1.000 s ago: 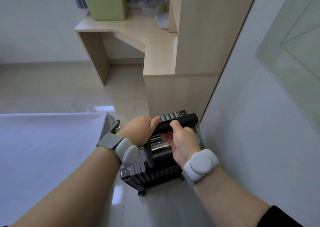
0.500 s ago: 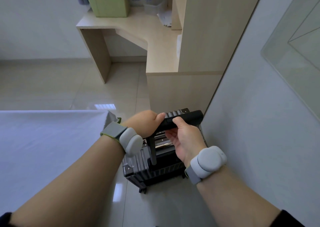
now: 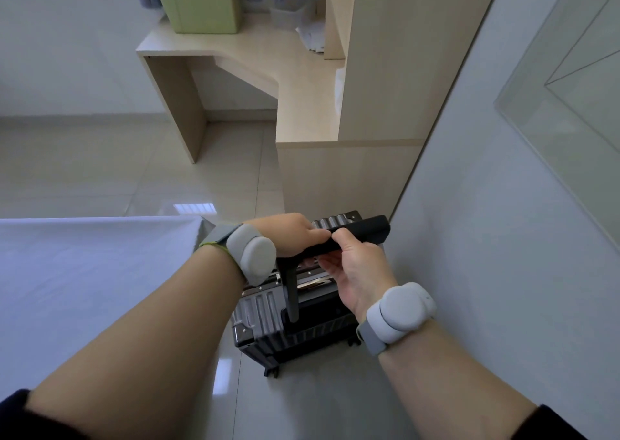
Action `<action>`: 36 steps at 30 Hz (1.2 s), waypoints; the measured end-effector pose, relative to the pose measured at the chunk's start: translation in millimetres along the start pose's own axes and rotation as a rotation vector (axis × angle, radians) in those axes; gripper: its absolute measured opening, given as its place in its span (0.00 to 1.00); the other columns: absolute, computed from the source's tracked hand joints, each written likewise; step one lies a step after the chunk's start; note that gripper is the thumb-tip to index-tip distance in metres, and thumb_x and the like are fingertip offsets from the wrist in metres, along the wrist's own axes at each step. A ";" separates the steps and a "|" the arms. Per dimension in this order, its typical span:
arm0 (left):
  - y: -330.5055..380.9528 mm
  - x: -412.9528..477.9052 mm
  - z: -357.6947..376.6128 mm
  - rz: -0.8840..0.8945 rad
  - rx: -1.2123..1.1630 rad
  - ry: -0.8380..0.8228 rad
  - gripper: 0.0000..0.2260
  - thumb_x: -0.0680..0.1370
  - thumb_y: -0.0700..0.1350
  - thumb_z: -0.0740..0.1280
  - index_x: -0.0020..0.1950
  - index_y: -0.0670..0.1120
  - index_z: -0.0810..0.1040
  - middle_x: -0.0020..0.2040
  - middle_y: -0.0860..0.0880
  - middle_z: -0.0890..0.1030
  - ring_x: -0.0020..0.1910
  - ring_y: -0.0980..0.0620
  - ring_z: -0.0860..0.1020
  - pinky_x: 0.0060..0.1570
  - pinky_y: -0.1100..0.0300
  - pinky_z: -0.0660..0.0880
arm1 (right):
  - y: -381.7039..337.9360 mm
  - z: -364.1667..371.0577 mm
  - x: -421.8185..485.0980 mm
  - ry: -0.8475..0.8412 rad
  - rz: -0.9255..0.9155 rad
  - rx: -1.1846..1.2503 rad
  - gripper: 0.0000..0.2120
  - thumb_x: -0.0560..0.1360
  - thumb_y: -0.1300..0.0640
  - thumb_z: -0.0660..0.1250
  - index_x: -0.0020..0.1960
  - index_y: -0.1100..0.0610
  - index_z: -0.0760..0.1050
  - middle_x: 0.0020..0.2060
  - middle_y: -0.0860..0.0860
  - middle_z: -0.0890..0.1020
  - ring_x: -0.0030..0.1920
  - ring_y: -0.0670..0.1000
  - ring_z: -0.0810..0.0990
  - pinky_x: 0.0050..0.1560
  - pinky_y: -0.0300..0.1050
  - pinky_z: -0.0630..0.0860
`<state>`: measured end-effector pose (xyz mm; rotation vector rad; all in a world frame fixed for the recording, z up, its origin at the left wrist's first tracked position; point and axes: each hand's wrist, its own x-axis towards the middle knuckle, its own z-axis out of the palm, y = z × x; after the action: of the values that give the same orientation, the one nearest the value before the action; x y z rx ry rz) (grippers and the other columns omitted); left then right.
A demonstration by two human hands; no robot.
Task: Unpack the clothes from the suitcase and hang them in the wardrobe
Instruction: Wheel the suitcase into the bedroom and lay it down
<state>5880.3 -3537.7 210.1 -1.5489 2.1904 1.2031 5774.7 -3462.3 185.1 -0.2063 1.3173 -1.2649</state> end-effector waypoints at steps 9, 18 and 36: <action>3.9 3.0 6.3 -0.051 0.019 0.033 0.23 0.78 0.58 0.58 0.49 0.39 0.80 0.50 0.41 0.83 0.39 0.49 0.74 0.45 0.58 0.70 | 1.2 -5.0 -0.2 -0.013 0.005 0.006 0.09 0.77 0.63 0.62 0.55 0.67 0.72 0.35 0.56 0.79 0.28 0.52 0.78 0.30 0.40 0.77; -14.4 4.3 23.0 -0.064 0.005 -0.018 0.23 0.80 0.58 0.57 0.47 0.40 0.81 0.43 0.44 0.81 0.36 0.50 0.74 0.40 0.59 0.71 | 30.1 -15.1 19.3 -0.015 0.032 -0.030 0.12 0.77 0.63 0.61 0.57 0.70 0.72 0.37 0.57 0.79 0.32 0.51 0.79 0.30 0.39 0.75; -126.3 97.0 156.1 -0.228 0.013 0.170 0.18 0.78 0.51 0.62 0.68 0.53 0.72 0.68 0.46 0.67 0.68 0.43 0.65 0.67 0.53 0.64 | 166.0 -85.5 142.1 0.106 0.379 -0.334 0.13 0.78 0.61 0.63 0.39 0.68 0.73 0.37 0.59 0.79 0.38 0.55 0.80 0.48 0.49 0.79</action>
<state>5903.7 -3509.5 -9.9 -1.8973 2.0420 1.0208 5765.4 -3463.1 -49.3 -0.1162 1.5709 -0.7417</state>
